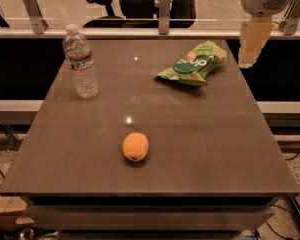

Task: Move green rice chip bag near orange

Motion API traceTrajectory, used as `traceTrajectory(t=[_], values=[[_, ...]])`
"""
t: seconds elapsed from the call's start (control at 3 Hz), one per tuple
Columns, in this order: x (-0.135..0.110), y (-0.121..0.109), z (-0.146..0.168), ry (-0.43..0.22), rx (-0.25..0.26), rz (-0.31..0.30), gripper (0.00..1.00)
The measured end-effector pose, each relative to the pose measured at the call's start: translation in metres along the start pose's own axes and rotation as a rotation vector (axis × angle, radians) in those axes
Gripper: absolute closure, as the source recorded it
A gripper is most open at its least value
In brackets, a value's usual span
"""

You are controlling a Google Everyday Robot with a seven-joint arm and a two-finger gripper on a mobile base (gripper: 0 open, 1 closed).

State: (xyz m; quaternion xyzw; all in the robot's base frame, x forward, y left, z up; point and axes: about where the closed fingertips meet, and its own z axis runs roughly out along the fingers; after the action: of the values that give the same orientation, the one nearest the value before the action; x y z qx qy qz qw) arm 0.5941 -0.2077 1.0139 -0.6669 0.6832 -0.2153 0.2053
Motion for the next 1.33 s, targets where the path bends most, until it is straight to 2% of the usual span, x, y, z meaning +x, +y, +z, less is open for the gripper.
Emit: traceTrajectory(t=[0.33,1.33], values=[[-0.002,-0.012,0.017,-0.021,-0.036,-0.023,0.0],[-0.017,0.0,0.071,0.009,-0.2,-0.107,0.0]])
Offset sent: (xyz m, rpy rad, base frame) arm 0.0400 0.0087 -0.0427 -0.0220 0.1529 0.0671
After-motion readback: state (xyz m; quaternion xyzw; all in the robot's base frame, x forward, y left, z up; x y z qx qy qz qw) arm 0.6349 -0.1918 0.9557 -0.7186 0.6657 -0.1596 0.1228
